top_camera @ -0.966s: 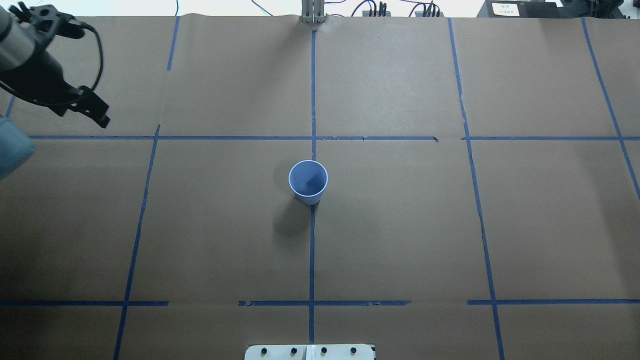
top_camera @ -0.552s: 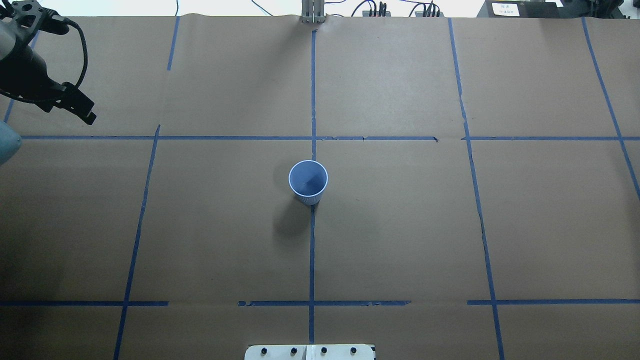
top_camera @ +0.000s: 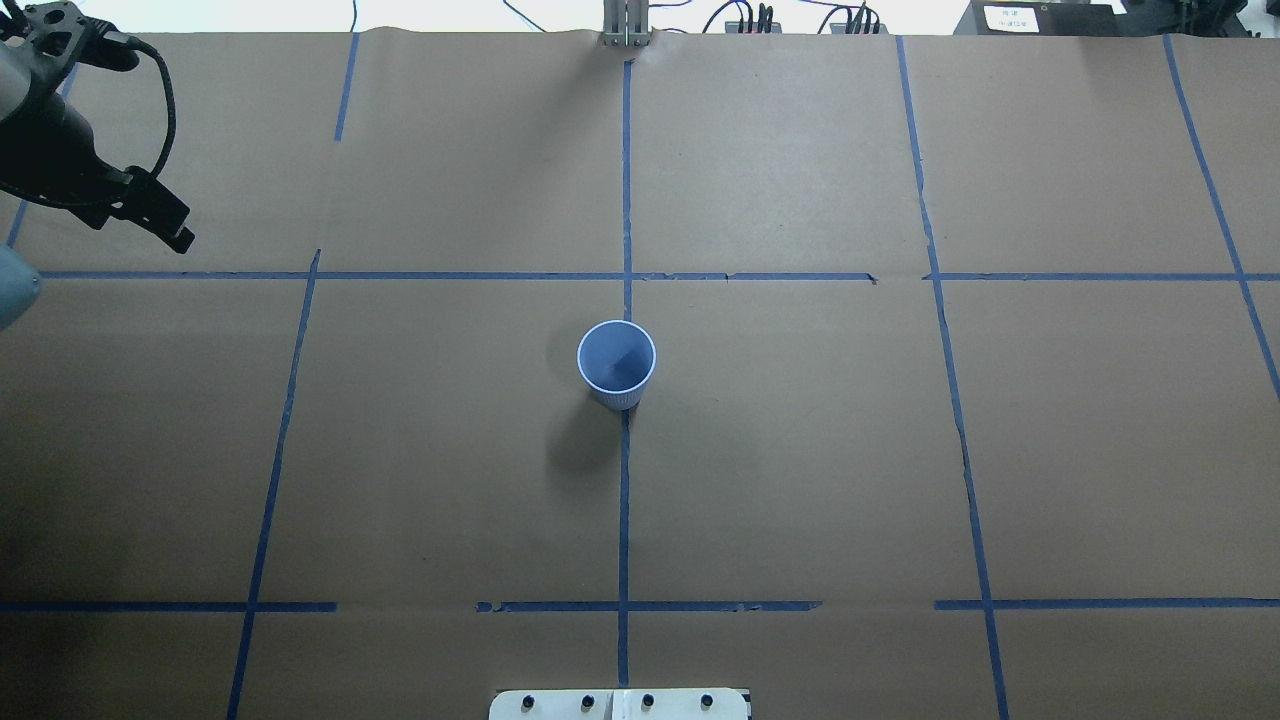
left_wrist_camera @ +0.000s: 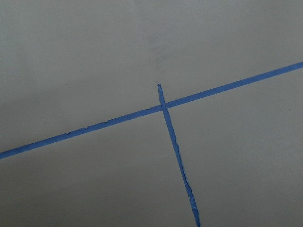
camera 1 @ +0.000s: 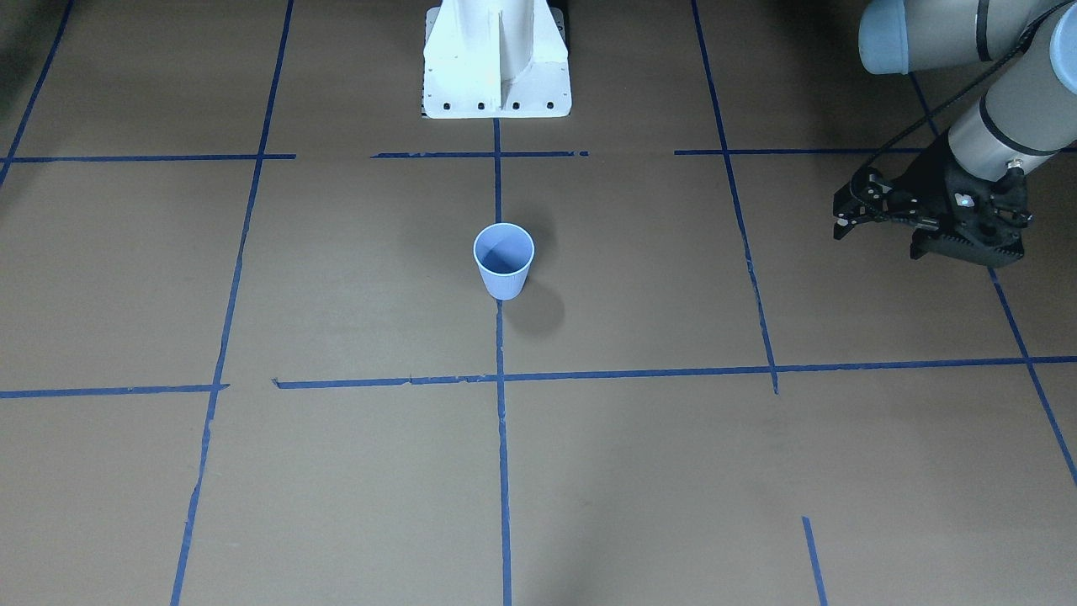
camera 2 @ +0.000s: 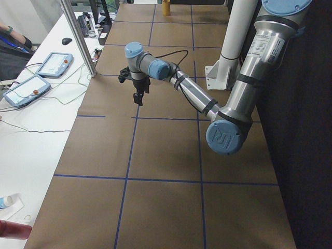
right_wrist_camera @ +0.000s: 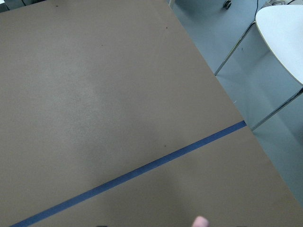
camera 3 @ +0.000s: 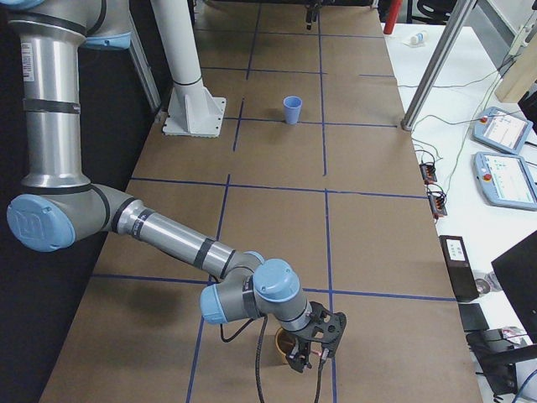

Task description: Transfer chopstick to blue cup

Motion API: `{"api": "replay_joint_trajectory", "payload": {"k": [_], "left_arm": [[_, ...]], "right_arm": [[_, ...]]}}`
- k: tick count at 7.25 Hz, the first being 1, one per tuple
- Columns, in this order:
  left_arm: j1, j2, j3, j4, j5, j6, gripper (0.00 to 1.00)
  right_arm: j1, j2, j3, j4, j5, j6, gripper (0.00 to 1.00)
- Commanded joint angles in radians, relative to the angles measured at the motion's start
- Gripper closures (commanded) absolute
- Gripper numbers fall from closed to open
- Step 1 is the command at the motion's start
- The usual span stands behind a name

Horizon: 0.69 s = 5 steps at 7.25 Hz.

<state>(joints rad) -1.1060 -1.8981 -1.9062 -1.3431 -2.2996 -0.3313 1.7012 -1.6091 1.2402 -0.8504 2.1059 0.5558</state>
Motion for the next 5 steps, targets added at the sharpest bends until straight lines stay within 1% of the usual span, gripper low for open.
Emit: {"api": "replay_joint_trajectory", "payload": {"k": [1, 2, 3, 4, 5], "left_arm": [[0.0, 0.001, -0.001, 0.001, -0.001, -0.002, 0.0], [-0.001, 0.001, -0.001, 0.001, -0.001, -0.002, 0.0], [-0.001, 0.002, -0.001, 0.001, -0.001, -0.008, 0.0], [0.0, 0.002, -0.001, 0.001, -0.001, -0.014, 0.0], [0.0, 0.001, -0.001, 0.001, -0.003, -0.014, 0.0]], "right_arm": [[-0.002, 0.003, -0.01, 0.011, -0.006, 0.003, 0.47], [-0.002, 0.008, -0.007, 0.011, -0.006, 0.004, 0.63], [-0.002, 0.008, -0.002, 0.013, -0.004, 0.004, 0.89], [-0.002, 0.02, 0.001, 0.014, -0.004, 0.004, 0.97], [-0.002, 0.037, 0.03, 0.01, 0.002, 0.004, 0.99]]}}
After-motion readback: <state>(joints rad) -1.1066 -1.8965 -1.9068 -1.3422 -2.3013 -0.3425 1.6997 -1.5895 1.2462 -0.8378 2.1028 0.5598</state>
